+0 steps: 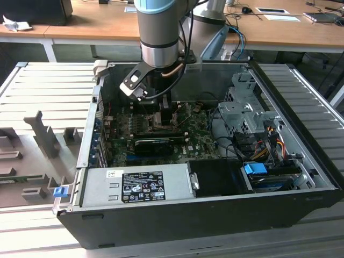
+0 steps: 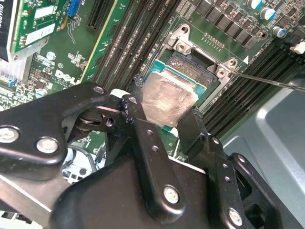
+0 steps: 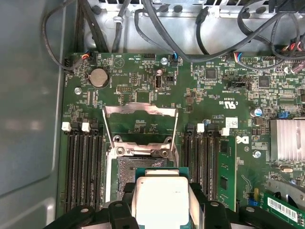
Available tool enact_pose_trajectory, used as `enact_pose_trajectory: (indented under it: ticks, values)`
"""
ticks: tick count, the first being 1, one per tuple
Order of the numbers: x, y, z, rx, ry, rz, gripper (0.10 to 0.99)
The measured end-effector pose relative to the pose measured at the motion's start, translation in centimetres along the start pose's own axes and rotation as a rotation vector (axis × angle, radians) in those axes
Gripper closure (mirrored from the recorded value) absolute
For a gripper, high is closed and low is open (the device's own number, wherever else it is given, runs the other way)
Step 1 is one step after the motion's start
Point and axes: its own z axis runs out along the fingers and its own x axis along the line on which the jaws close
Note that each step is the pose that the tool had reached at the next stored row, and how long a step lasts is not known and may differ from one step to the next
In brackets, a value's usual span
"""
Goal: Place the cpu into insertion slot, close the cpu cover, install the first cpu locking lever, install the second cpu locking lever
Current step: 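Place the cpu into insertion slot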
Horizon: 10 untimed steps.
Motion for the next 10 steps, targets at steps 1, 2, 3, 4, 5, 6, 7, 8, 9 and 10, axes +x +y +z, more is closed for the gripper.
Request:
enact_pose_trajectory:
  ticks: [1, 2, 3, 4, 5, 6, 7, 8, 9, 10]
  values:
    - [-0.01, -0.01, 0.06, 0.000, -0.0002, 0.000, 0.557]
    - [0.00, -0.01, 0.13, 0.000, -0.0001, 0.000, 0.557]
    - [0.00, -0.02, 0.22, 0.000, -0.0001, 0.000, 0.557]
    - [0.00, -0.03, 0.29, 0.000, -0.0002, 0.000, 0.557]
    - [0.04, -0.05, 0.43, 0.000, -0.0002, 0.000, 0.557]
    - [0.09, -0.06, 0.59, 0.000, -0.0002, 0.000, 0.557]
    - [0.16, -0.07, 0.75, 0.000, -0.0001, 0.000, 0.557]
    - [0.46, -0.10, 1.06, 0.000, -0.0004, 0.001, 0.557]
    - [0.72, -0.11, 1.24, 0.000, -0.0007, 0.004, 0.557]
    - [0.87, -0.12, 1.37, 0.000, -0.0011, 0.010, 0.557]
